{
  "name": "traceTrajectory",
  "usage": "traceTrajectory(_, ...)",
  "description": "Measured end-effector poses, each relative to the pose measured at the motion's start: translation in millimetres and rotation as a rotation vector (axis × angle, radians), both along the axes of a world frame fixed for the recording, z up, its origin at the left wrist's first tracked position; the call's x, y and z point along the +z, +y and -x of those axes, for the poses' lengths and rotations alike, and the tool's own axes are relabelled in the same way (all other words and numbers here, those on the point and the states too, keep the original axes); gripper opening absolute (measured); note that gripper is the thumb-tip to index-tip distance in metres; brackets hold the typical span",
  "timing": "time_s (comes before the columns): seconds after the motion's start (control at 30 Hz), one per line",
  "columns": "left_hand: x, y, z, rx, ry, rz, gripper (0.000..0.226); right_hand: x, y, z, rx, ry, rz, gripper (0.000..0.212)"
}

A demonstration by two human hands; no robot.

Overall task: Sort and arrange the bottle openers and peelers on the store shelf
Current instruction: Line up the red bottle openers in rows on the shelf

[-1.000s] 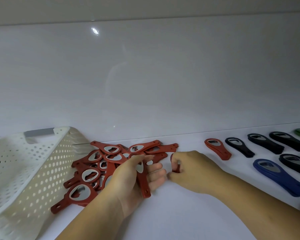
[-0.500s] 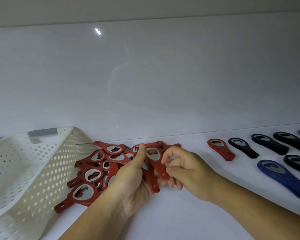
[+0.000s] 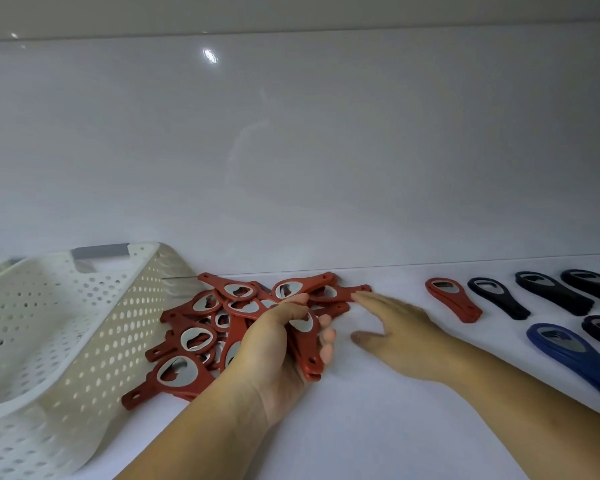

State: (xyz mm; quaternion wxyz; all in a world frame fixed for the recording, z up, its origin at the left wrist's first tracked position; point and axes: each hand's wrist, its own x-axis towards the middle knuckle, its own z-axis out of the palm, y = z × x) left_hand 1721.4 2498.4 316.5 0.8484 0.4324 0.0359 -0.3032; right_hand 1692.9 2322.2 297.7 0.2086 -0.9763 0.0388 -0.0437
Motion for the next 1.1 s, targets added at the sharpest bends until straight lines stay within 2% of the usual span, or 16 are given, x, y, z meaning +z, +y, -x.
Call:
traceTrajectory(0.07,0.5,0.1,0.8,-0.012,-0.002,-0.014,0.023,-2.4,-3.1,-1.9,-0.089,-0.079,-0.083,0.057)
traceTrajectory(0.2,-1.8,-0.2,0.7,-0.026,-0.01,-0.035,0.017,-3.1,-5.7,-2.4,-0.173,-0.146,-0.038,0.025)
traceTrajectory(0.3,-2.6,-2.8,0.2,0.006,0.001,-0.024,0.017,-5.8,-8.2,-3.8,-0.19,-0.185,-0.06,0.02)
traceTrajectory(0.4,-2.7,-4.3,0.2,0.03,0.0,-0.024,0.016,-6.8,-11.0,-6.4,-0.233,-0.255,-0.14,0.005)
traceTrajectory(0.57,-3.8,-6.0,-0.6,0.013,-0.039,0.015,0.021,3.6,-8.4,-6.1,-0.315,-0.4,-0.371,0.02)
traceTrajectory(0.63,-5.6,-6.6,-2.6,0.008,-0.067,0.025,0.027,9.1,2.0,-0.2,-0.257,-0.47,-0.463,0.024)
traceTrajectory(0.73,-6.9,-7.5,-4.0,0.012,-0.12,0.004,0.04,14.5,24.7,12.5,0.003,-0.446,-0.6,0.029)
traceTrajectory(0.83,-11.7,-4.9,-10.1,0.021,-0.156,-0.027,0.05,10.6,35.3,18.0,0.231,-0.376,-0.541,0.027)
traceTrajectory(0.97,-8.8,-3.8,-9.0,-0.029,-0.195,0.002,0.055,5.9,29.4,14.2,0.268,-0.402,-0.462,0.022)
traceTrajectory(1.03,-10.2,-6.1,-4.8,-0.011,-0.23,0.02,0.044,3.9,30.3,14.1,0.282,-0.396,-0.428,0.019)
traceTrajectory(1.1,-9.8,-7.2,-0.4,0.042,-0.236,-0.021,0.04,3.3,32.0,14.3,0.282,-0.388,-0.477,0.017)
